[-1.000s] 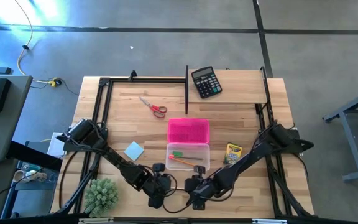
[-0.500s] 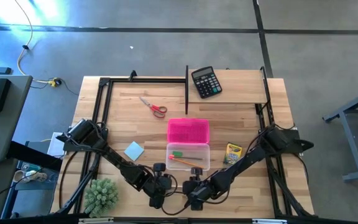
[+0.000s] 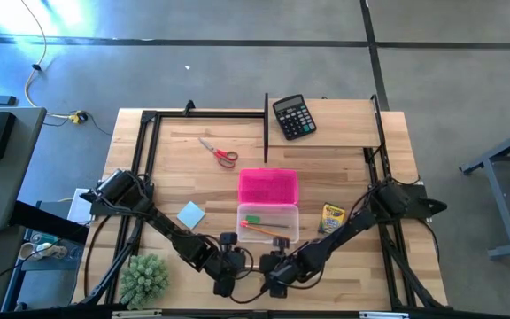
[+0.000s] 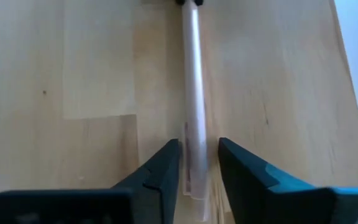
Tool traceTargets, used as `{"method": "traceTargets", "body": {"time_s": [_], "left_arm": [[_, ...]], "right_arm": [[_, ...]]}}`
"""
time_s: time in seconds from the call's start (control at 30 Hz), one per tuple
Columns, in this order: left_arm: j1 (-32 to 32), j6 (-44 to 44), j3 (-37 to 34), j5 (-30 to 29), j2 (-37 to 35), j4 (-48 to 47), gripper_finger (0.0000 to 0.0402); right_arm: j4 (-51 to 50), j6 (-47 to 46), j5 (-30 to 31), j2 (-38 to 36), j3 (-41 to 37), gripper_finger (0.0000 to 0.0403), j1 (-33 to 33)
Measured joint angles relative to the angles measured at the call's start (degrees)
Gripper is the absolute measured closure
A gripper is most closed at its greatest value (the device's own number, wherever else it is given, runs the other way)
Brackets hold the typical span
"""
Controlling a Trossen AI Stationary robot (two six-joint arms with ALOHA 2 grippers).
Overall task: Pack school essentials
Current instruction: Put the pink pen into the pink supply box
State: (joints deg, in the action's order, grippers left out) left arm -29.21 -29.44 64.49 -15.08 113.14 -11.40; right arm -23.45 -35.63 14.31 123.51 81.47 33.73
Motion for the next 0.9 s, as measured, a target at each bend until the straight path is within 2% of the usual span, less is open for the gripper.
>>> {"method": "traceTargets", "body": {"time_s": [0.2,0.43,0.9], "left_arm": [[0.1,-0.9,-0.1,1.1,0.1,1.6,0.0385],[0.9,-1.4,-0.1,1.2,0.1,1.9,0.0385],[1.1,-1.4,-0.1,1.2,-0.1,2.4,0.0385]], "right_arm": [[-0.9,0.0,-1.2,0.1,-0.1,0.0346,-0.1],[-1.6,0.0,-2.8,0.1,-0.1,0.0380,-0.2],[-2.9,1.1,-2.9,0.1,1.3,0.0386,-0.1]]}}
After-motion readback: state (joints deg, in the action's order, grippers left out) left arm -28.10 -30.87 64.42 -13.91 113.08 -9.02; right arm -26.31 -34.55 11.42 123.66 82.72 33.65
